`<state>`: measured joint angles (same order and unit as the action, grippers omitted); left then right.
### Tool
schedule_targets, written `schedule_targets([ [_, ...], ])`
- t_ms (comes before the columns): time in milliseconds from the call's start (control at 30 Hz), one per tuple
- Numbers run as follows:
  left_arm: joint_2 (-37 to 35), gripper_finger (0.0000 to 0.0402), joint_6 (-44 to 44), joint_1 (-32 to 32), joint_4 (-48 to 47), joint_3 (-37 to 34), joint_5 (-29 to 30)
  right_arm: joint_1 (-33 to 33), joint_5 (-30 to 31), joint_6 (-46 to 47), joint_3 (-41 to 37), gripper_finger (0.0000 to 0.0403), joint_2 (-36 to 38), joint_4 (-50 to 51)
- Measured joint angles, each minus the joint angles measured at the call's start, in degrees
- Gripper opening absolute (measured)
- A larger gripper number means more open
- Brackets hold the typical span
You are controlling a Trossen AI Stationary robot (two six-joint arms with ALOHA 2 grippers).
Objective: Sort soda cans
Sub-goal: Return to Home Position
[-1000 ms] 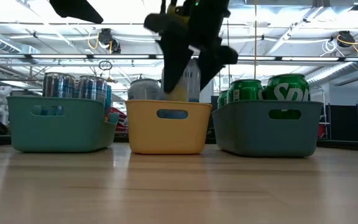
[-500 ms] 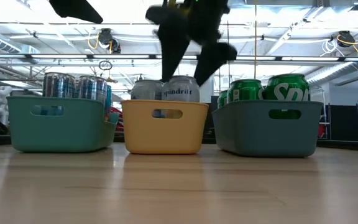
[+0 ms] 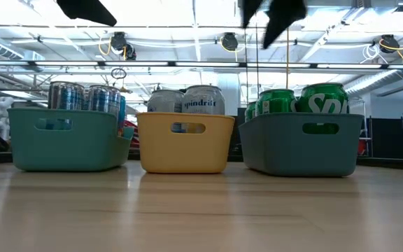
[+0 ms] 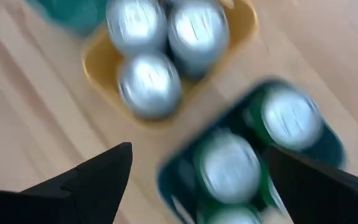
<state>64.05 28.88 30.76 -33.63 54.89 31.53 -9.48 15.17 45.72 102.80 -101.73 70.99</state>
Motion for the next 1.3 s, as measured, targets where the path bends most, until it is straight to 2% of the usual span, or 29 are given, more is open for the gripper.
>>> schedule_targets([
  [167,-0.05,0.0396,1.67,0.0,0.25,0.0,-2.1,-2.2,-4.77,-2.3,-0.02,0.0359,5.07,15.28],
  [233,-0.25,0.0396,1.68,-0.11,0.6,0.0,-0.11,-3.63,-4.84,-0.86,-0.16,0.0359,6.95,19.62],
  [300,-0.55,0.0396,0.71,-0.84,2.16,0.0,2.96,-5.26,-4.85,-2.47,-2.25,0.0359,10.01,17.35],
  [400,-1.24,0.0396,-3.97,-3.6,2.94,-0.44,2.03,-8.07,-4.71,-7.4,-5.19,0.0359,13.9,13.58],
  [467,-2.12,0.0396,-5.65,-7.19,6.14,-2.52,-2.1,-9.49,-4.68,-8.29,-7.39,0.0359,16.28,14.09],
  [600,-4.15,0.0396,-14.08,-15.98,18.49,-9.69,-17.79,-10.68,-0.21,-6.45,-12.71,0.0359,20.65,13.29],
  [667,-6.68,0.0396,-15.4,-20.03,19.74,-12.62,-20.16,-10.86,2.36,-6.23,-15.85,0.0359,22.83,13.08],
  [800,-17.31,0.0396,-17.7,-25.36,20.37,-18.91,-16.16,-10.9,4.39,-1.92,-22.75,0.0359,27.38,12.81],
  [900,-28.84,0.0396,-20.05,-28.2,26.53,-27.17,-15.49,-10.86,4.38,1.32,-27.6,0.0359,30.61,10.43],
  [1000,-40.18,0.0396,-19.9,-29.34,33.5,-36.85,-18.15,-10.89,4.27,2.13,-31.56,0.0359,33.44,5.45],
  [1167,-54.22,0.0396,-15.63,-27.57,43.93,-49.96,-21.5,-10.88,4.38,2.85,-36.3,0.0359,36.46,-3.89],
  [1233,-59.65,0.0396,-15.5,-26.25,43.97,-53.71,-21.1,-10.88,4.45,4.1,-37.22,0.0359,37.11,-6.33],
  [1300,-64.06,0.0396,-15.43,-25.43,37.25,-54.44,-17.42,-10.88,4.38,4.62,-37.63,0.0359,37.47,-7.44],
])
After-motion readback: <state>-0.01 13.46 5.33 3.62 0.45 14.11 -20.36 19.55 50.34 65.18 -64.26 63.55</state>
